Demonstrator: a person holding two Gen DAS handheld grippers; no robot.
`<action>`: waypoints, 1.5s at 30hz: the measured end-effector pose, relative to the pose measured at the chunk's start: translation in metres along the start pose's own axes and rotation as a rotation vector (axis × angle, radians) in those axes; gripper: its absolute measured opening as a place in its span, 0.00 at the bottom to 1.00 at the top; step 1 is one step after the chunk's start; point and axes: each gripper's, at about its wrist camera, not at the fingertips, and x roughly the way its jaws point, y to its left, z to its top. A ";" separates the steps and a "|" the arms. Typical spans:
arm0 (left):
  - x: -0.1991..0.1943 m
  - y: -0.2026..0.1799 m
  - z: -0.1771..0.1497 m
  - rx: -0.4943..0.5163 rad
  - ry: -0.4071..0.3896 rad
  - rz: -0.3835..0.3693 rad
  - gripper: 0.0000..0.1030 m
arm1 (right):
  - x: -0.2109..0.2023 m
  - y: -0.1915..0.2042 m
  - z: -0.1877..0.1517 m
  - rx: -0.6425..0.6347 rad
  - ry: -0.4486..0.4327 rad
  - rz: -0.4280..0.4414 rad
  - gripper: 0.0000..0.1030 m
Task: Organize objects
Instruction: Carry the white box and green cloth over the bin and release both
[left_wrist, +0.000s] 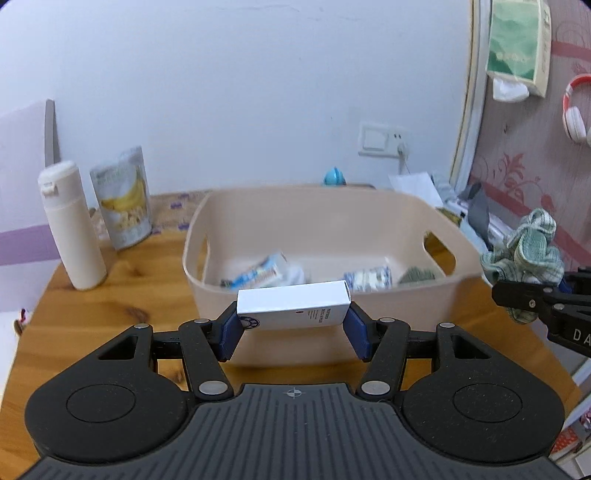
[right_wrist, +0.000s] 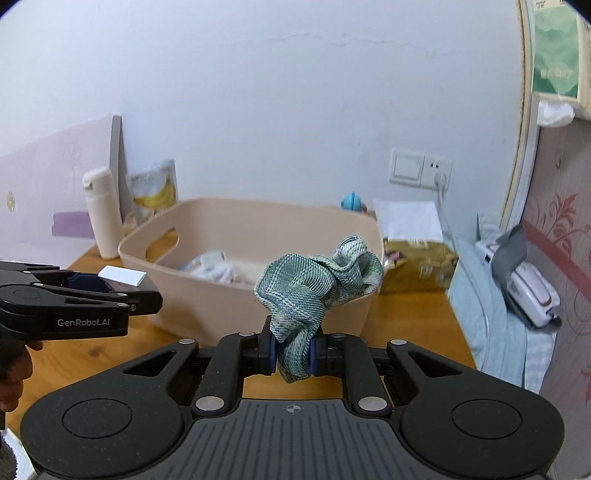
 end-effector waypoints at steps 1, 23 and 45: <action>0.000 0.002 0.004 -0.001 -0.008 0.002 0.58 | 0.001 -0.001 0.003 0.002 -0.005 -0.002 0.15; 0.077 -0.006 0.061 0.065 0.010 -0.003 0.58 | 0.063 -0.025 0.058 -0.025 -0.035 -0.060 0.15; 0.149 -0.006 0.055 0.053 0.183 0.000 0.59 | 0.136 -0.018 0.047 -0.082 0.138 -0.003 0.16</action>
